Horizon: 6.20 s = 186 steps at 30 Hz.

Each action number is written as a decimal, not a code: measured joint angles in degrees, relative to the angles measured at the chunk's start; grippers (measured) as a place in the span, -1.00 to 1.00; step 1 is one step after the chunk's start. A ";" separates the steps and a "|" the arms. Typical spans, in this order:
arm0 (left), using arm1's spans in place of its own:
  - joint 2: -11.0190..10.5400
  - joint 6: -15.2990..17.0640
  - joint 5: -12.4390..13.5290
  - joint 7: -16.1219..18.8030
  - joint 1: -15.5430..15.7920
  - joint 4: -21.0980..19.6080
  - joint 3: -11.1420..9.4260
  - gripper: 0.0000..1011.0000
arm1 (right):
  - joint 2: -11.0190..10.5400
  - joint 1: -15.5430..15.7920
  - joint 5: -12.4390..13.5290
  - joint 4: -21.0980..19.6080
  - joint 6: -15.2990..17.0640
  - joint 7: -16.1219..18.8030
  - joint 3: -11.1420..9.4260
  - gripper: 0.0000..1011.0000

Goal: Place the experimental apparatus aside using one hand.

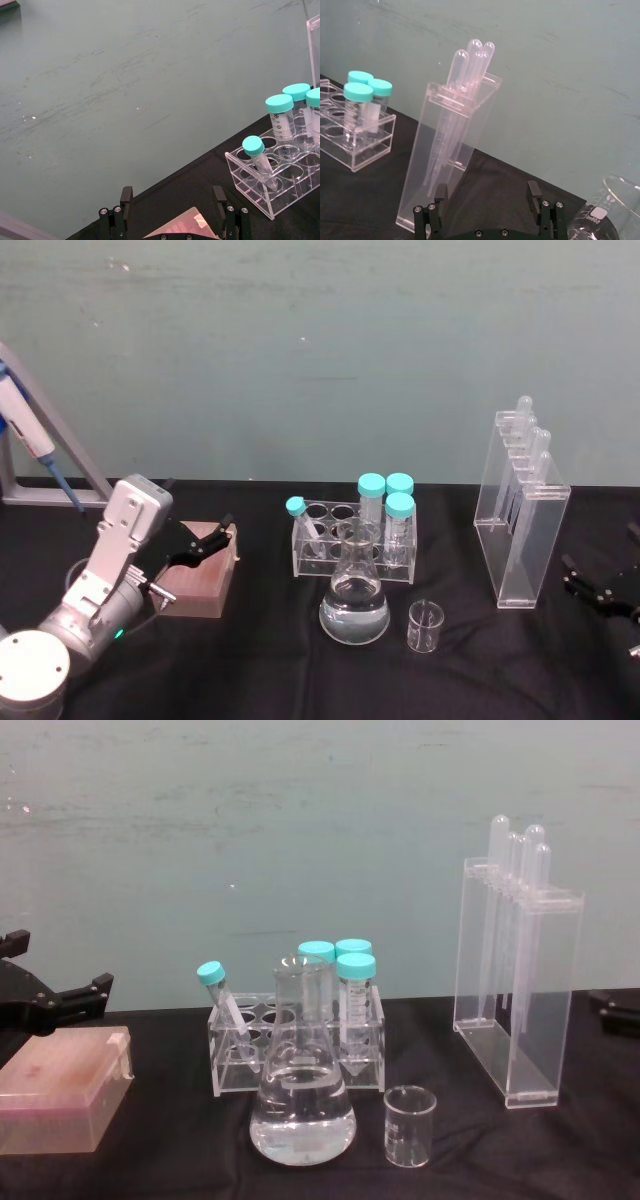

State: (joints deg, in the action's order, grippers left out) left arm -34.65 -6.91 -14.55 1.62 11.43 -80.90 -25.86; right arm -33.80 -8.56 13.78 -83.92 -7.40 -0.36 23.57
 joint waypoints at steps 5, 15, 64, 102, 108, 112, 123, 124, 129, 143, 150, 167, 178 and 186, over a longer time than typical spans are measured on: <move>0.00 0.00 0.00 0.00 0.00 0.00 0.00 0.98 | 0.37 1.40 0.00 -2.07 0.25 0.00 -0.88 0.98; 0.00 0.00 0.00 0.00 0.00 0.00 0.00 0.98 | 1.72 3.98 0.18 -5.99 1.40 0.21 -2.31 0.98; 0.00 0.00 0.00 0.00 0.00 0.00 0.00 0.98 | 18.62 3.83 -6.18 -9.54 3.66 -5.18 -6.31 0.98; 0.00 0.00 0.01 0.00 0.00 0.00 0.00 0.98 | 26.50 0.80 -8.40 -3.66 5.46 -2.32 -11.58 0.98; 0.00 0.00 0.00 -0.01 0.00 0.00 0.00 0.98 | 27.50 0.21 -8.89 -2.60 5.68 -1.80 -12.09 0.98; 0.00 0.00 0.00 -0.01 0.00 0.00 0.00 0.98 | 28.17 -0.18 -9.37 -1.90 5.69 -1.54 -12.44 0.98; 0.00 0.00 0.01 -0.01 0.00 0.00 0.00 0.98 | 29.99 -1.00 -11.08 -0.43 5.65 -0.79 -13.57 0.98; 0.00 0.00 0.00 0.00 0.00 0.00 0.00 0.98 | 29.99 -1.00 -11.08 -0.43 5.65 -0.79 -13.57 0.98; 0.00 0.00 0.00 -0.01 0.00 0.00 0.00 0.98 | 30.77 -1.21 -11.83 -0.02 5.66 -0.36 -14.13 0.98; 0.00 0.00 0.01 0.00 0.00 0.00 0.00 0.98 | 32.58 -2.31 -13.65 1.50 5.53 1.06 -15.88 0.98; 0.00 0.00 0.01 0.00 0.00 0.00 0.00 0.98 | 33.13 -2.83 -14.32 2.28 5.38 1.64 -16.44 0.98; 0.00 0.00 0.00 -0.01 0.00 0.00 0.00 0.98 | 33.73 -3.74 -15.15 3.88 4.98 2.55 -17.23 0.98; 0.00 0.00 0.00 -0.01 0.00 0.00 0.00 0.98 | 33.86 -4.16 -15.30 4.55 4.82 2.93 -17.33 0.98; 0.00 0.00 0.01 0.00 0.00 0.00 0.00 0.98 | 33.97 -4.34 -15.39 4.74 4.96 2.97 -17.41 0.98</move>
State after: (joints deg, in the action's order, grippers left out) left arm -34.65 -6.91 -14.55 1.62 11.43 -80.90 -25.86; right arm 0.17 -12.90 -1.61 -79.18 -2.45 2.61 6.16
